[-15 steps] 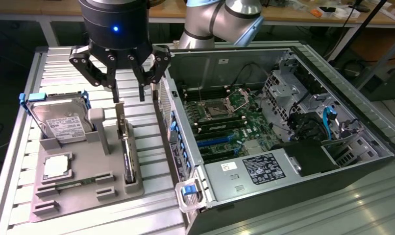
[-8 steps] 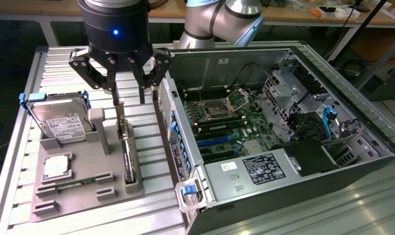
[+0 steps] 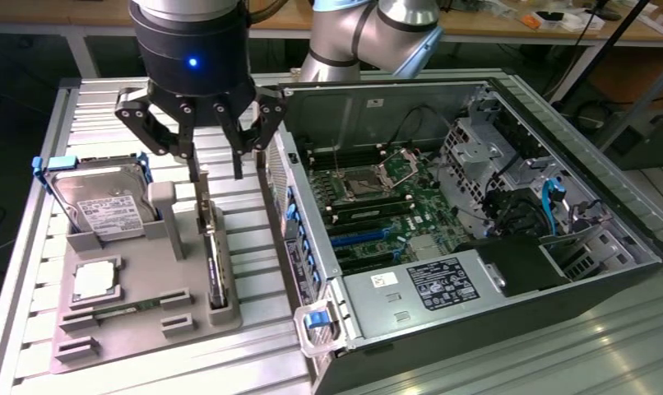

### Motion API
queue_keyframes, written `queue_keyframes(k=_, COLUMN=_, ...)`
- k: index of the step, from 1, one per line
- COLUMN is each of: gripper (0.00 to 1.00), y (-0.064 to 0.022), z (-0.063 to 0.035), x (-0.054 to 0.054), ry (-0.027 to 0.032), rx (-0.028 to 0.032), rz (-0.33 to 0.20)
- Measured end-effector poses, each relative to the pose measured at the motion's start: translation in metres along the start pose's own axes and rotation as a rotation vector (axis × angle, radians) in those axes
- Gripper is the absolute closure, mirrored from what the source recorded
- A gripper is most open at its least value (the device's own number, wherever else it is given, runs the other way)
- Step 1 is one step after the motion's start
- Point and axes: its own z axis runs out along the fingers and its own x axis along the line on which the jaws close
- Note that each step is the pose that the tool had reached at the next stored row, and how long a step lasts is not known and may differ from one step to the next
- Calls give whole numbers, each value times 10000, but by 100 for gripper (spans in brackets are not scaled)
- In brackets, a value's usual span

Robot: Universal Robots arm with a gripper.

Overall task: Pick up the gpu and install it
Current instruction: 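Pick up the gpu and move the gpu toward the slot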

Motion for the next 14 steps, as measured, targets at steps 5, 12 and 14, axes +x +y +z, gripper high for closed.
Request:
queue_keyframes(k=5, gripper=52, y=-64, z=33, x=3, ry=-16, rx=-12, rz=-1)
queue_keyframes(k=12, gripper=52, y=-140, z=110, x=32, ry=-70, rx=-35, rz=-2)
queue_keyframes(k=14, gripper=52, y=-161, z=141, x=35, ry=-85, rx=-37, rz=-3)
